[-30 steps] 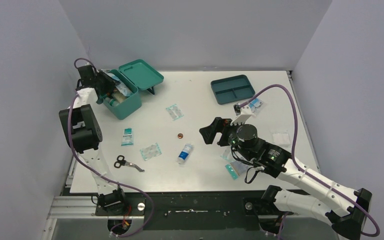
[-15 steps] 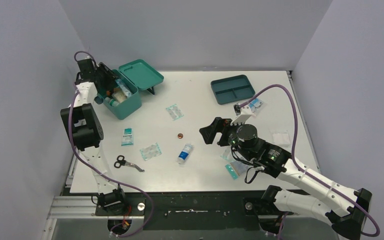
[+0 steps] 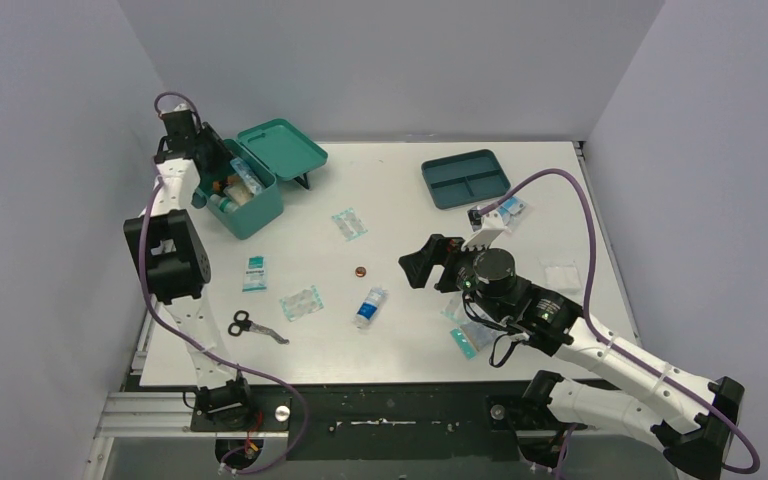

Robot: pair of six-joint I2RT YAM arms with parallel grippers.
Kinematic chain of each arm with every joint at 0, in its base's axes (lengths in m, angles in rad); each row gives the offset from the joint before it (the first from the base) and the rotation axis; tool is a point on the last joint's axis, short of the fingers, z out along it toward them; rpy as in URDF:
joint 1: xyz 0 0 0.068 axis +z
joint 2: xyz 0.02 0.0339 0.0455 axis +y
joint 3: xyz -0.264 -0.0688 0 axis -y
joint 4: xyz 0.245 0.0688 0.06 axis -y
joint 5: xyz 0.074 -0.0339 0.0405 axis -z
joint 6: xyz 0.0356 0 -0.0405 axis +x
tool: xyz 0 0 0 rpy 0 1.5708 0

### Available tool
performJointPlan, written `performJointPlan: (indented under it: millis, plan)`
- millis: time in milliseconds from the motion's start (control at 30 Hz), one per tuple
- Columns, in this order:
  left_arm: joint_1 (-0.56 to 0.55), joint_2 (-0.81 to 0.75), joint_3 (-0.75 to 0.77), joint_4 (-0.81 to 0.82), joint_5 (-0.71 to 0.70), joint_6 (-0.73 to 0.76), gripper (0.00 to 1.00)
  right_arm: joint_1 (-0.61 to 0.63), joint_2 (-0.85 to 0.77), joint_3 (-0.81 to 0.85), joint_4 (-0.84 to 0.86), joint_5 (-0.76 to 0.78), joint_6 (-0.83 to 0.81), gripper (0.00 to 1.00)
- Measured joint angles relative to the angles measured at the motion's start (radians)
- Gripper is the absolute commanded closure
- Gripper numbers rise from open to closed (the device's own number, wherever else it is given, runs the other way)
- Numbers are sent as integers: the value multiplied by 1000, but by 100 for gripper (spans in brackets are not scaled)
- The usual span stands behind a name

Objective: Organize the medicine kit
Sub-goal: Place the medical item at the medicine box.

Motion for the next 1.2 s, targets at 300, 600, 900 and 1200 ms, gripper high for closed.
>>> performJointPlan:
  millis: [300, 600, 900, 1200]
  plan:
    - [-87, -43, 0, -18, -127, 70, 75, 0, 0, 0, 0, 0, 0, 0]
    - [-75, -42, 0, -23, -161, 82, 89, 0, 0, 0, 0, 6, 3, 0]
    - [-66, 32, 5, -27, -224, 123, 93, 0, 0, 0, 0, 12, 3, 0]
    - [-51, 122, 31, -66, -262, 148, 93, 0, 0, 0, -3, 22, 3, 0]
